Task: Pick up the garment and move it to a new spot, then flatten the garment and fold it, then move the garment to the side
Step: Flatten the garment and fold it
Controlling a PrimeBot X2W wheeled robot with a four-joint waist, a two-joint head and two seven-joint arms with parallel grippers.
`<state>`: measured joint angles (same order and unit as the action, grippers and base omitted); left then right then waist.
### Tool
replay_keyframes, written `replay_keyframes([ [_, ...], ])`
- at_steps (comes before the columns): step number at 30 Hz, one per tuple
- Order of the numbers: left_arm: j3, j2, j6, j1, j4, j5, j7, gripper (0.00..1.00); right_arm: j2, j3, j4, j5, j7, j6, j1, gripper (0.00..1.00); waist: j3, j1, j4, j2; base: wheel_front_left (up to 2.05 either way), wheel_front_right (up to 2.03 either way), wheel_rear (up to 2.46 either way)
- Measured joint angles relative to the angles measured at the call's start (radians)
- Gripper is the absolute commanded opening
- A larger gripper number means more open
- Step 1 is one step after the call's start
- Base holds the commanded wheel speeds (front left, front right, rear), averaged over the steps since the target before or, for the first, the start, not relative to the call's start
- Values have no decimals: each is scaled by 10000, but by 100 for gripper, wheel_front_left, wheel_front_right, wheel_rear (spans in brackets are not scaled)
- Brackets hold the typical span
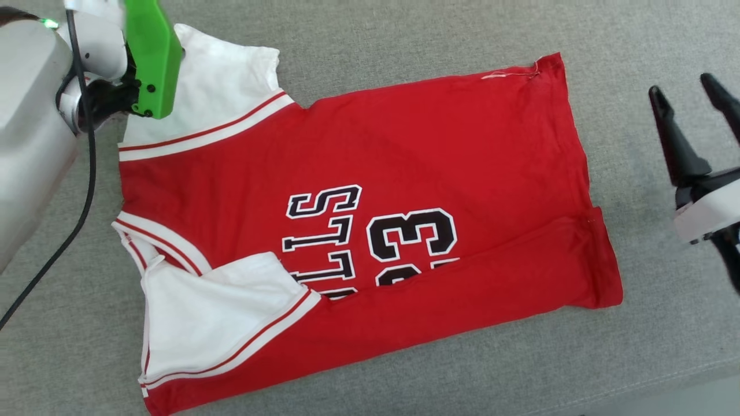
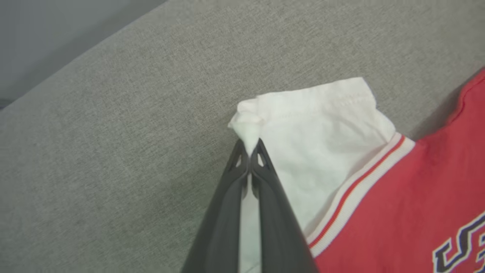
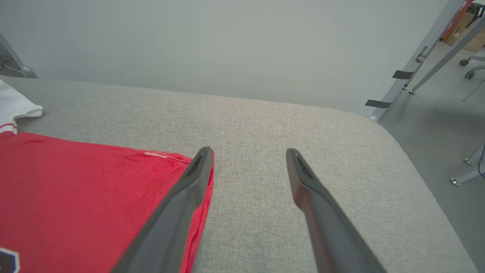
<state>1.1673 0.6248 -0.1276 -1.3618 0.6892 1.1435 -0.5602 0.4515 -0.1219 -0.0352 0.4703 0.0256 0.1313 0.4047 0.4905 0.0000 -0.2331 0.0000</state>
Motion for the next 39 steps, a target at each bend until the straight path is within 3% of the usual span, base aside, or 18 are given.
replay_keyframes([
  [8,382,42,-2,412,-1122,-52,1147,0,1147,-339,-232,587,-1829,0,1435,100,-590,0,609,0,0,0,0],
  [14,531,88,-2,495,-1829,-351,1820,0,1808,-1317,-1214,1611,-4372,0,2389,100,-861,0,1151,0,0,0,0],
  [20,600,84,-2,491,-2353,-531,2119,0,2217,-2337,-2086,2435,-6531,0,3136,100,-864,0,1605,0,0,0,0],
  [24,610,50,-2,452,-2587,-623,2266,0,2255,-2909,-2535,2642,-7415,0,3691,100,-665,0,1788,0,0,0,0],
  [30,591,-10,-2,219,-2861,-742,2481,0,2232,-3496,-3246,2646,-7885,0,4473,100,-293,0,2030,0,0,0,0],
  [39,571,-52,-2,-23,-3104,-1057,2648,0,1979,-4011,-4416,2640,-7421,0,5044,100,223,0,2351,0,0,0,0],
])
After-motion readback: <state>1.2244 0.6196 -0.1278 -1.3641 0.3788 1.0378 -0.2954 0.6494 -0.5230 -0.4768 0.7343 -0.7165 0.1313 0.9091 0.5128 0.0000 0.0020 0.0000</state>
